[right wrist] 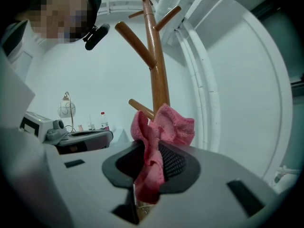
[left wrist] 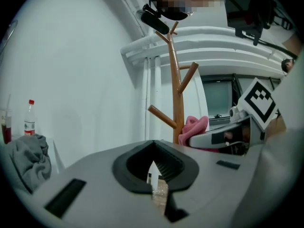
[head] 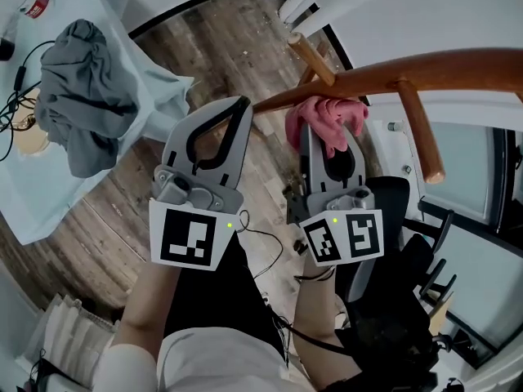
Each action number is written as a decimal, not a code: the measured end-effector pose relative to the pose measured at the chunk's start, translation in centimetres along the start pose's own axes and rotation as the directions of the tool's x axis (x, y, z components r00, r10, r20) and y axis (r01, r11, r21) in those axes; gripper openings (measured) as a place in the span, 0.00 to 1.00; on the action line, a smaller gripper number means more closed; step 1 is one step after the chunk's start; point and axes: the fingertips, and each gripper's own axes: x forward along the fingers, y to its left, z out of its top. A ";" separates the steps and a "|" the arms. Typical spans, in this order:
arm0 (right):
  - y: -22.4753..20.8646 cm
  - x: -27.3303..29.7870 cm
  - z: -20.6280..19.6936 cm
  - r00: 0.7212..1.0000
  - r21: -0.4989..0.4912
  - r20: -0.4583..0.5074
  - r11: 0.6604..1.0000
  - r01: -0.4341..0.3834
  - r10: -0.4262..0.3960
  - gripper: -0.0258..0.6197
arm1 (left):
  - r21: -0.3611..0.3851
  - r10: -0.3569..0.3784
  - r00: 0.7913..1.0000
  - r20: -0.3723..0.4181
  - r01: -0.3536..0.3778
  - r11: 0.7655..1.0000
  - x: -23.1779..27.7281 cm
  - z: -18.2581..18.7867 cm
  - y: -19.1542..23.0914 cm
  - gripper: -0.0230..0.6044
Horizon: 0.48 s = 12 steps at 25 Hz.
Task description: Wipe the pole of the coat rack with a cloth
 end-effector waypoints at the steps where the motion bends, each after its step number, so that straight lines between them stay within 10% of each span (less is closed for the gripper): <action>1: 0.0 0.1 -0.1 1.000 -0.001 0.002 1.000 -0.005 0.005 0.18 | 0.001 0.001 1.000 -0.004 -0.001 1.000 0.0 -0.3 0.0 0.06; 12: 0.0 1.0 -3.2 0.999 -0.018 -0.029 1.000 -0.024 0.023 0.18 | -0.005 -0.017 0.999 -0.047 0.017 1.000 0.0 -4.6 -0.7 0.06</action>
